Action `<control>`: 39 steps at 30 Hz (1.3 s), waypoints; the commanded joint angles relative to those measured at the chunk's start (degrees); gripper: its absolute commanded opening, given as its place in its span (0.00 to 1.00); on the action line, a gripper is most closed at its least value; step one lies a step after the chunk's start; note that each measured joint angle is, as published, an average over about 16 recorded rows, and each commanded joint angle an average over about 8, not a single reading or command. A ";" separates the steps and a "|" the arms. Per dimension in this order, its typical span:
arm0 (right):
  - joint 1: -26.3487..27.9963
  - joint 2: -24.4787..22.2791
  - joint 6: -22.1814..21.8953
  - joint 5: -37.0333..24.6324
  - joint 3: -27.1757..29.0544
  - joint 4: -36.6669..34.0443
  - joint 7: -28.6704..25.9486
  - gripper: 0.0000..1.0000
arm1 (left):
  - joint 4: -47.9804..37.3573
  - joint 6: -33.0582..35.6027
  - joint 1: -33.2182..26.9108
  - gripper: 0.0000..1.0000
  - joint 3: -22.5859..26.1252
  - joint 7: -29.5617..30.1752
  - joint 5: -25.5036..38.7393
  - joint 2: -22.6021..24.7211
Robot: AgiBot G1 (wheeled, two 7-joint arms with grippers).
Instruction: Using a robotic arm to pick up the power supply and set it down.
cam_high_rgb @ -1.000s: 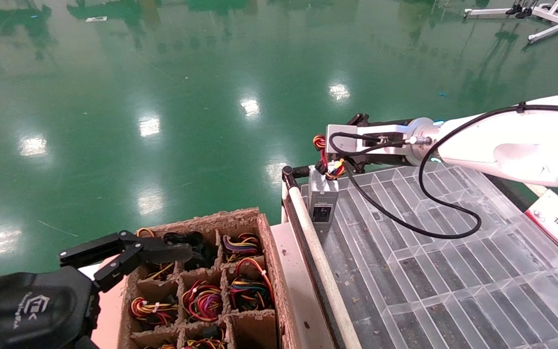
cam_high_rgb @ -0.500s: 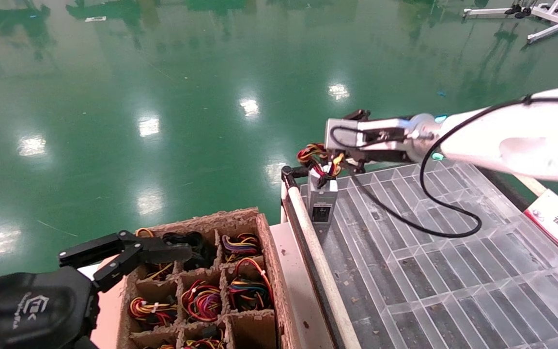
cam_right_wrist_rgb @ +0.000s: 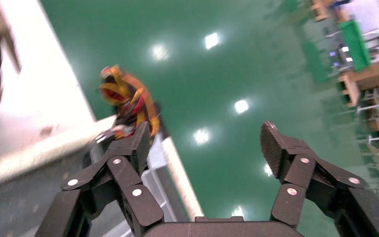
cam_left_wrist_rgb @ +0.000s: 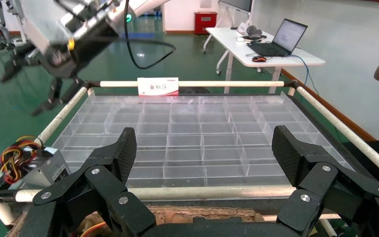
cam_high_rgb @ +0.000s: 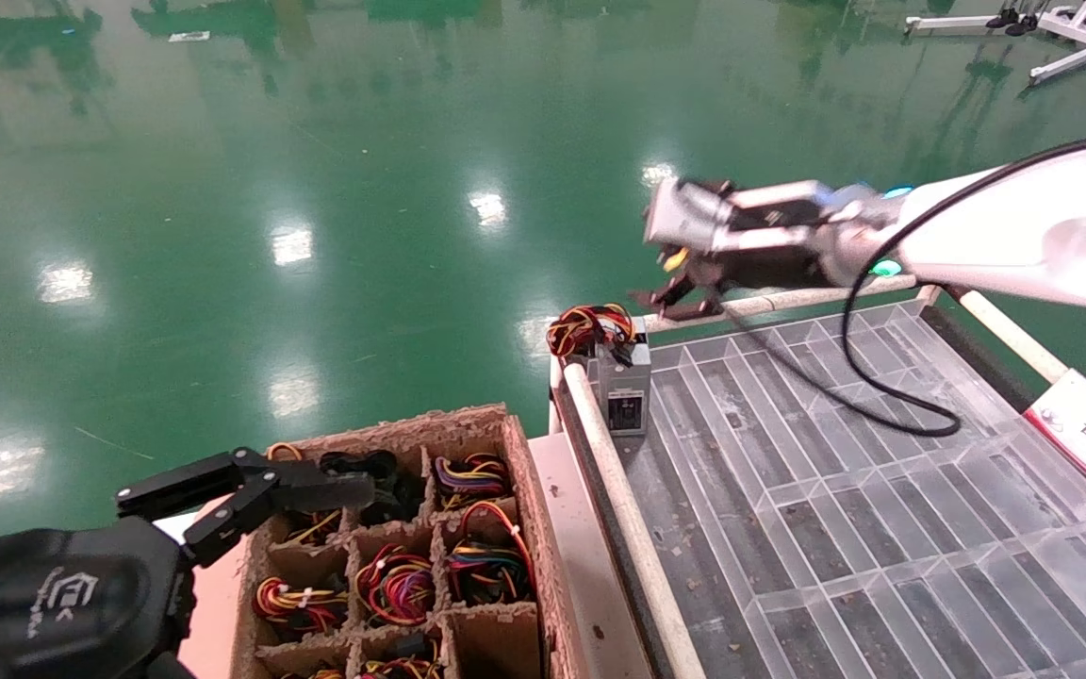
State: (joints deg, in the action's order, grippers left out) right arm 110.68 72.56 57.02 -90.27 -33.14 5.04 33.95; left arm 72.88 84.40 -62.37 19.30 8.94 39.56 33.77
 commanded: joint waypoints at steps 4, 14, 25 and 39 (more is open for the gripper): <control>-3.71 -2.88 2.26 3.70 1.31 5.21 -3.45 1.00 | -0.01 0.00 -0.01 1.00 0.01 -0.01 -0.01 0.00; -12.53 -9.62 7.39 12.39 4.38 17.51 -11.46 1.00 | -0.02 0.00 -0.01 1.00 0.02 -0.01 -0.01 0.00; -22.29 -17.07 13.07 21.99 7.78 31.12 -20.33 1.00 | -0.02 0.00 -0.02 1.00 0.03 -0.02 -0.02 -0.01; -34.66 -26.51 20.26 34.17 12.09 48.37 -31.57 1.00 | -0.02 -0.01 -0.02 1.00 0.05 -0.03 -0.03 -0.01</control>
State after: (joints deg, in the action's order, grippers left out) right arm 76.00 46.04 77.30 -56.07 -21.05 53.44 2.37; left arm 72.87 84.39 -62.39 19.35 8.91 39.53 33.76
